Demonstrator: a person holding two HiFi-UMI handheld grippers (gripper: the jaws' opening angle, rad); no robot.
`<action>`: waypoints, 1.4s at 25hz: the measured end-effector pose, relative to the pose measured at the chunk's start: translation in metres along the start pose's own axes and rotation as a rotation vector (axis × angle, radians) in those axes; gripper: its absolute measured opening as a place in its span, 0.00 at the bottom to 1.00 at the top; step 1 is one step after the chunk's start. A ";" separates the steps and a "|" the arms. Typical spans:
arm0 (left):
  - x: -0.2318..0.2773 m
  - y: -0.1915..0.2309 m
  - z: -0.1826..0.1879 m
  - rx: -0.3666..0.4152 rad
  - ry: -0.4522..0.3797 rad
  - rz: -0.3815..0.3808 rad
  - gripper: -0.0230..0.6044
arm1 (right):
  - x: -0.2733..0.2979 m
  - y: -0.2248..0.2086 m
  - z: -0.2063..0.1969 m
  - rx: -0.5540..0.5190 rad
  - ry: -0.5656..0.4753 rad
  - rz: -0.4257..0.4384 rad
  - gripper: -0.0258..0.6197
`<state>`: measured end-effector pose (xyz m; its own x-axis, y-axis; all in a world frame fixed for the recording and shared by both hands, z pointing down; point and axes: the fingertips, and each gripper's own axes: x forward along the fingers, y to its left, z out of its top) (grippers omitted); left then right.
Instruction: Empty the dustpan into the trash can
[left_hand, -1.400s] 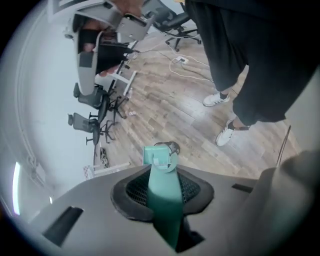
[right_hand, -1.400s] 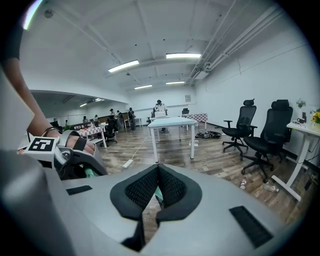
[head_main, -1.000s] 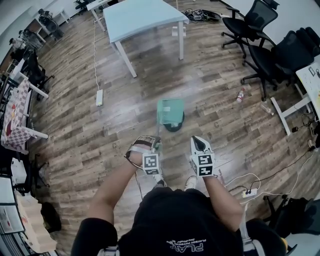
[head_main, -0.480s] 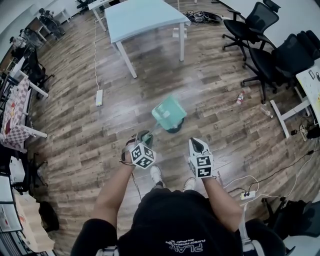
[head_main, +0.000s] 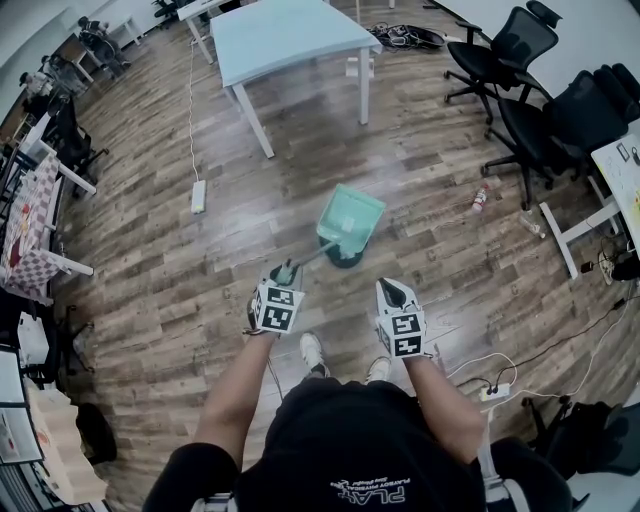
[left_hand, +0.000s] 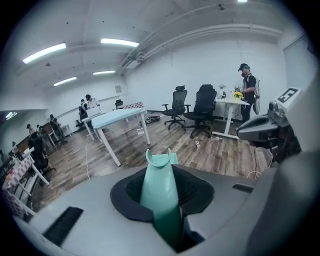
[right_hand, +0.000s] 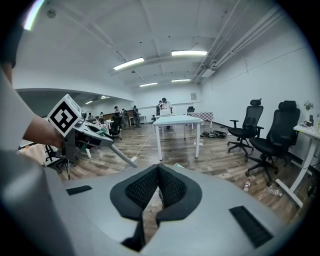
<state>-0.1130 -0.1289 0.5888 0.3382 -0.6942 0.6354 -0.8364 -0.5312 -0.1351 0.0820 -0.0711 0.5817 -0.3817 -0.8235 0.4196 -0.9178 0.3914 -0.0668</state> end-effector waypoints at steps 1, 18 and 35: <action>-0.003 0.001 0.003 -0.020 -0.015 0.009 0.19 | 0.000 0.001 0.001 0.000 0.000 0.001 0.07; -0.039 0.050 -0.013 -0.303 -0.082 0.187 0.19 | 0.010 0.014 0.002 -0.012 0.016 0.026 0.07; -0.061 0.125 -0.085 -0.423 -0.020 0.312 0.19 | 0.061 0.074 0.021 -0.079 0.023 0.096 0.07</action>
<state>-0.2747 -0.1117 0.5977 0.0502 -0.7995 0.5985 -0.9983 -0.0582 0.0059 -0.0111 -0.1012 0.5833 -0.4644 -0.7714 0.4350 -0.8652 0.5002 -0.0366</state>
